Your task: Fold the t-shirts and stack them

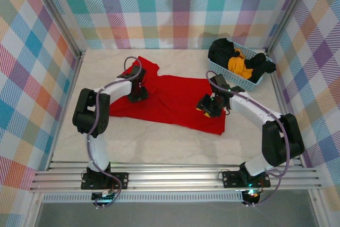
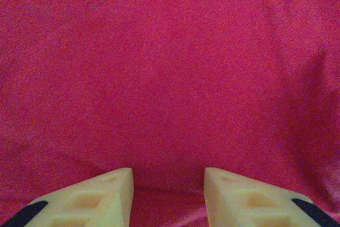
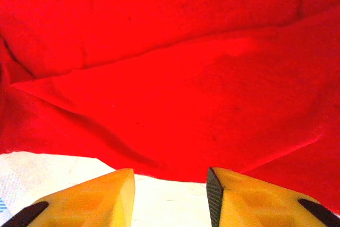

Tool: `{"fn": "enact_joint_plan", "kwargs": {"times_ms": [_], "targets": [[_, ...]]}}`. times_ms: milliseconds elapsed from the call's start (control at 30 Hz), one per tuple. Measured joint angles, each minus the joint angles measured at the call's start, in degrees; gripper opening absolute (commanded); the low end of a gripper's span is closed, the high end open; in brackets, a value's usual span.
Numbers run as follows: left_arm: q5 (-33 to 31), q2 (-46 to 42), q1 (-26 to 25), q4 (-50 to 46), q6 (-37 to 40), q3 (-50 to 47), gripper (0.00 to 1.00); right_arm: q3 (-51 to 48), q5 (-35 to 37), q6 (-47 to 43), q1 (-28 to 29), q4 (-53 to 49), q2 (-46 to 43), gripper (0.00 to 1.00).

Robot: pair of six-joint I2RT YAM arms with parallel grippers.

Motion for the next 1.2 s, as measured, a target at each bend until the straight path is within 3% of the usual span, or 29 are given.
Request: {"fn": "enact_joint_plan", "kwargs": {"times_ms": [233, 433, 600, 867, 1200], "targets": [[-2.62, -4.66, -0.11, -0.28, 0.04, -0.39, 0.45, -0.68, -0.39, 0.00, 0.00, 0.37, -0.02, 0.41], [-4.24, -2.71, 1.07, -1.57, 2.43, 7.78, 0.45, -0.85, -0.59, -0.07, -0.02, 1.11, -0.17, 0.44], [-3.08, 3.72, 3.19, -1.60, 5.51, 13.60, 0.45, -3.10, -2.93, -2.51, 0.00, 5.84, -2.82, 0.49], [-0.59, 9.14, 4.63, -2.34, 7.91, 15.43, 0.43, -2.99, -5.09, -6.51, 0.00, 10.14, -3.63, 0.48], [2.97, 5.18, 6.05, -3.69, 6.45, 14.08, 0.47, -1.18, -5.03, -7.74, 2.14, 11.26, 0.02, 0.47]]}}
